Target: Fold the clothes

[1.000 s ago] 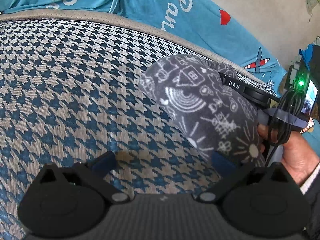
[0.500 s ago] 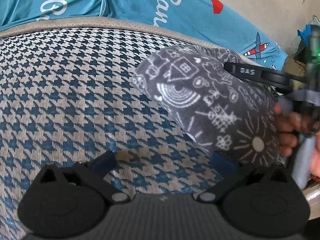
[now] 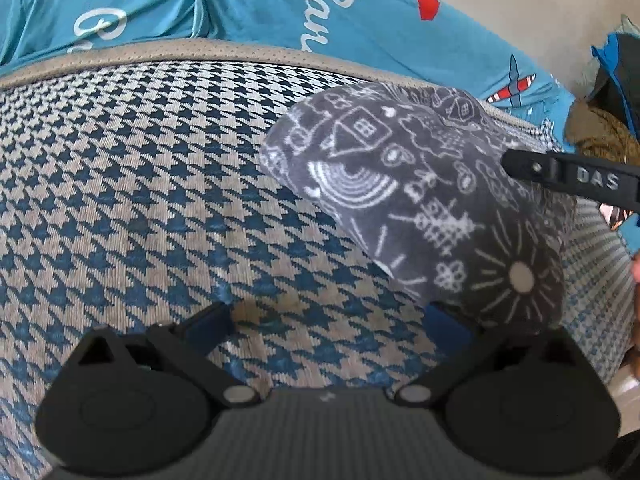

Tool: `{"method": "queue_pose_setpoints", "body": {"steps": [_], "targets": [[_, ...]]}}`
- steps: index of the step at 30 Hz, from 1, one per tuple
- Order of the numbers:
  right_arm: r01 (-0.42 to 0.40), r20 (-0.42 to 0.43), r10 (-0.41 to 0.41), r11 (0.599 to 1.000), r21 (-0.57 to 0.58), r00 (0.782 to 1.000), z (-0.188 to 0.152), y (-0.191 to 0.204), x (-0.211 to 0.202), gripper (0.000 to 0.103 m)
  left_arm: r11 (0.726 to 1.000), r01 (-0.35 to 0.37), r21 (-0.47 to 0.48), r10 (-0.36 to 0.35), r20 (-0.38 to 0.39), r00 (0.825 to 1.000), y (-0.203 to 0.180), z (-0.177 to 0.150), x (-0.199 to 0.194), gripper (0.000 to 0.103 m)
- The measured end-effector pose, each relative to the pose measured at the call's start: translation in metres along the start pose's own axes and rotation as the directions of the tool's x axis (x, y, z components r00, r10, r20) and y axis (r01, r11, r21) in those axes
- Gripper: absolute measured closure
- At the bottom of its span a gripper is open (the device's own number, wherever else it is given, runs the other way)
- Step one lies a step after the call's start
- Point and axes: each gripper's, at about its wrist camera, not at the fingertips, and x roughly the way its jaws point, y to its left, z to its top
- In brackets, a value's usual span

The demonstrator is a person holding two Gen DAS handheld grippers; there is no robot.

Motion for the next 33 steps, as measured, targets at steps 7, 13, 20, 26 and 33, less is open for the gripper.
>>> {"method": "queue_pose_setpoints", "body": {"steps": [7, 13, 20, 26, 33], "targets": [[-0.035, -0.004, 0.035, 0.999, -0.005, 0.999, -0.013, -0.015, -0.018, 0.042, 0.997, -0.047, 0.059, 0.047, 0.008, 0.999, -0.01, -0.004, 0.002, 0.0], [-0.047, -0.069, 0.048, 0.999, 0.018, 0.996, -0.021, -0.033, -0.022, 0.042, 0.992, -0.077, 0.097, 0.076, 0.017, 0.997, -0.017, -0.009, 0.004, 0.0], [-0.037, -0.094, 0.046, 0.995, 0.095, 0.994, -0.028, -0.07, -0.03, 0.042, 0.987, -0.09, 0.131, 0.088, 0.026, 0.996, -0.021, -0.011, 0.006, 0.0], [-0.027, -0.099, 0.045, 0.984, 0.177, 0.994, -0.038, -0.099, -0.03, 0.042, 0.98, -0.109, 0.165, 0.105, 0.031, 0.994, -0.025, -0.014, 0.007, 0.0], [-0.08, -0.118, 0.12, 0.95, 0.301, 0.986, -0.043, -0.117, -0.018, 0.042, 0.975, -0.126, 0.183, 0.119, 0.053, 0.992, -0.028, -0.018, 0.007, 0.0]]}}
